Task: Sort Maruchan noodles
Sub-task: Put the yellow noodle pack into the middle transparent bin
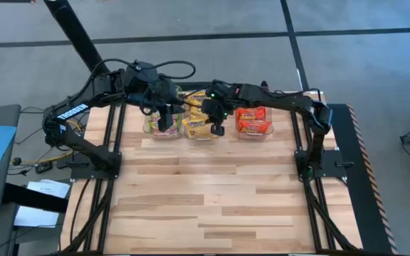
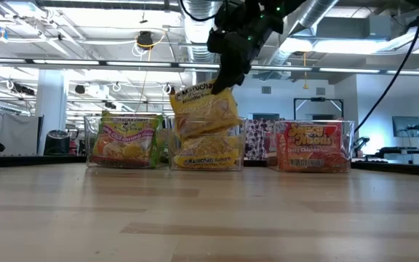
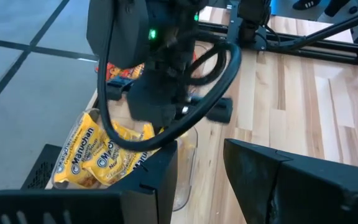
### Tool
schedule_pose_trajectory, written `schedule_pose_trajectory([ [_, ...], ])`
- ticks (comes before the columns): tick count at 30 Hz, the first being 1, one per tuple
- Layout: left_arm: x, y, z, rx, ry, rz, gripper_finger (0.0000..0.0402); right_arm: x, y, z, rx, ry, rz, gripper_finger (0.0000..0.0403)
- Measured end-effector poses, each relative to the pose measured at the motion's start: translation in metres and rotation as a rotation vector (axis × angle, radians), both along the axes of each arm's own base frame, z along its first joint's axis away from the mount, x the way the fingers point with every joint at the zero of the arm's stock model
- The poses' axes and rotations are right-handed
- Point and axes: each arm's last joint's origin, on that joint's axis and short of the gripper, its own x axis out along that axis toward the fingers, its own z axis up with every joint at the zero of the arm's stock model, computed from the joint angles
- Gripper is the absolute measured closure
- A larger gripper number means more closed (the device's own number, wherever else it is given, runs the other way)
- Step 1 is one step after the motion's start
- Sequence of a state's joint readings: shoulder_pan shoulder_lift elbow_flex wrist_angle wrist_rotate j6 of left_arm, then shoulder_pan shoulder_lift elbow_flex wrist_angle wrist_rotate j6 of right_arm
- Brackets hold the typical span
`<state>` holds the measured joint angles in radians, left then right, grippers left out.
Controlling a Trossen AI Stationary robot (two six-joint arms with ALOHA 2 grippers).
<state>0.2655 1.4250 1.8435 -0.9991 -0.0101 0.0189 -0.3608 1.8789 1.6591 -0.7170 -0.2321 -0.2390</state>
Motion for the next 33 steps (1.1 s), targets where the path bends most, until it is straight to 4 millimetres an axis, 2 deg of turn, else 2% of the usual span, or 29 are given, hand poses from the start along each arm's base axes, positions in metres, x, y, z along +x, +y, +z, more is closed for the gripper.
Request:
schedule_pose_trajectory([
  [5, -0.001, 0.000, -0.001, -0.003, 0.009, 0.000, 0.0279, 0.006, 0.001, -0.009, -0.017, 0.026, -0.047, 0.0392],
  [9, -0.001, 0.000, -0.002, -0.005, 0.023, 0.001, 0.0279, 0.014, 0.008, -0.027, -0.006, 0.089, -0.030, 0.0392],
  [18, -0.002, 0.000, -0.003, 0.006, 0.034, -0.009, 0.0279, 0.017, 0.023, -0.031, -0.001, 0.138, -0.050, 0.0380],
  [22, -0.002, -0.001, -0.003, 0.010, 0.039, -0.012, 0.0279, 0.012, 0.021, -0.033, 0.032, 0.182, -0.109, 0.0359],
  [27, -0.002, -0.001, -0.003, 0.009, 0.042, -0.012, 0.0279, 0.010, 0.011, -0.033, 0.002, 0.179, -0.189, 0.0355],
  [33, -0.002, -0.001, -0.003, 0.010, 0.043, -0.011, 0.0279, 0.005, -0.001, -0.034, 0.109, 0.172, -0.205, 0.0353],
])
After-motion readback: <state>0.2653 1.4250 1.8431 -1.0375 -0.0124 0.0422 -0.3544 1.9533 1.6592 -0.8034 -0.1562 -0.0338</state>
